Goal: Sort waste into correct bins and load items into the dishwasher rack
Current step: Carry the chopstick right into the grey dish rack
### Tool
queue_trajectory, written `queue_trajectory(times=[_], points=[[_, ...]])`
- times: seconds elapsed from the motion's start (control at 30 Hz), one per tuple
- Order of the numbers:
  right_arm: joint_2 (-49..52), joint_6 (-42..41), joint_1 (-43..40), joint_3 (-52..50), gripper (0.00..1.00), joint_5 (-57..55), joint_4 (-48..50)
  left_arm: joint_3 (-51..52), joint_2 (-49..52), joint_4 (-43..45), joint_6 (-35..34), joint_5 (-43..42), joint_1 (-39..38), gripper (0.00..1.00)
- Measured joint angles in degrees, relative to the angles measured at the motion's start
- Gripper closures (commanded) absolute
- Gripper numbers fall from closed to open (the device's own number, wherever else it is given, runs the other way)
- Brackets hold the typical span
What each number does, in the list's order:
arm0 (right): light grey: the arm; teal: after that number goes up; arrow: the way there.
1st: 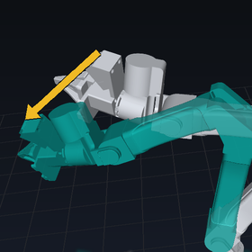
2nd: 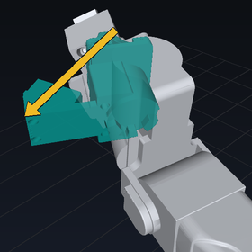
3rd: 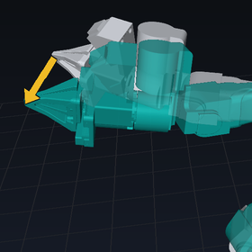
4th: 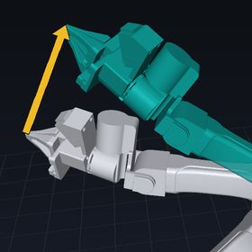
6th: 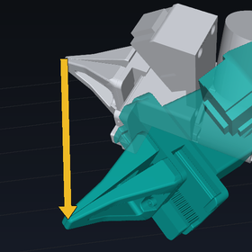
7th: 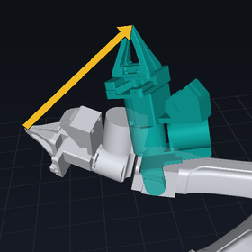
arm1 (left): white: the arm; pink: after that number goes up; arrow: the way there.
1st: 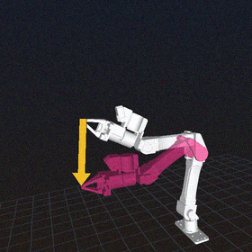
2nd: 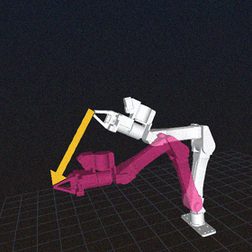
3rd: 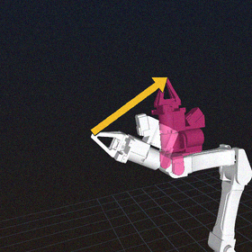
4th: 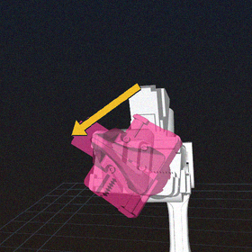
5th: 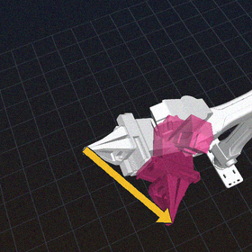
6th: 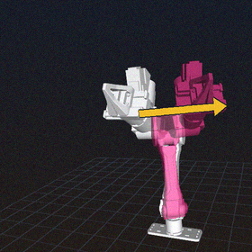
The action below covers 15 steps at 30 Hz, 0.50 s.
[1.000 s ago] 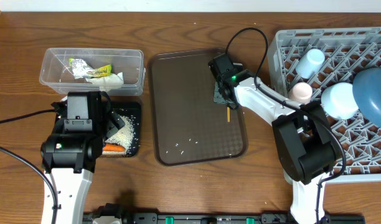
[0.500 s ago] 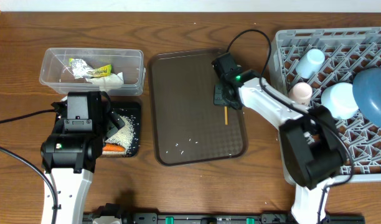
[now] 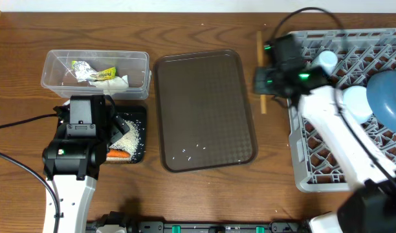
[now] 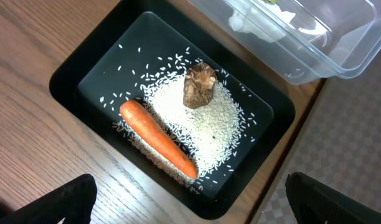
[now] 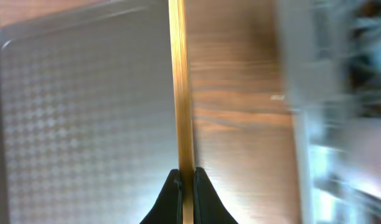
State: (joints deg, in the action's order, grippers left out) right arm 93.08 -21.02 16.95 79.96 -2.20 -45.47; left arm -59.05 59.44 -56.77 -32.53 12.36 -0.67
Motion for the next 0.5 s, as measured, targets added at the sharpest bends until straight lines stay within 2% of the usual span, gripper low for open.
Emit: queue_trajectory(times=[0.17,0.5], points=[[-3.04,6.73,-8.09,0.00,0.99,1.11,-2.47,0.00,0.00,0.02,0.00,0.00,0.00,0.02],[-3.04,18.58,-18.03,0.00,0.99,4.92,-3.02,0.00,0.00,0.00,0.00,-0.02,0.00,0.02]])
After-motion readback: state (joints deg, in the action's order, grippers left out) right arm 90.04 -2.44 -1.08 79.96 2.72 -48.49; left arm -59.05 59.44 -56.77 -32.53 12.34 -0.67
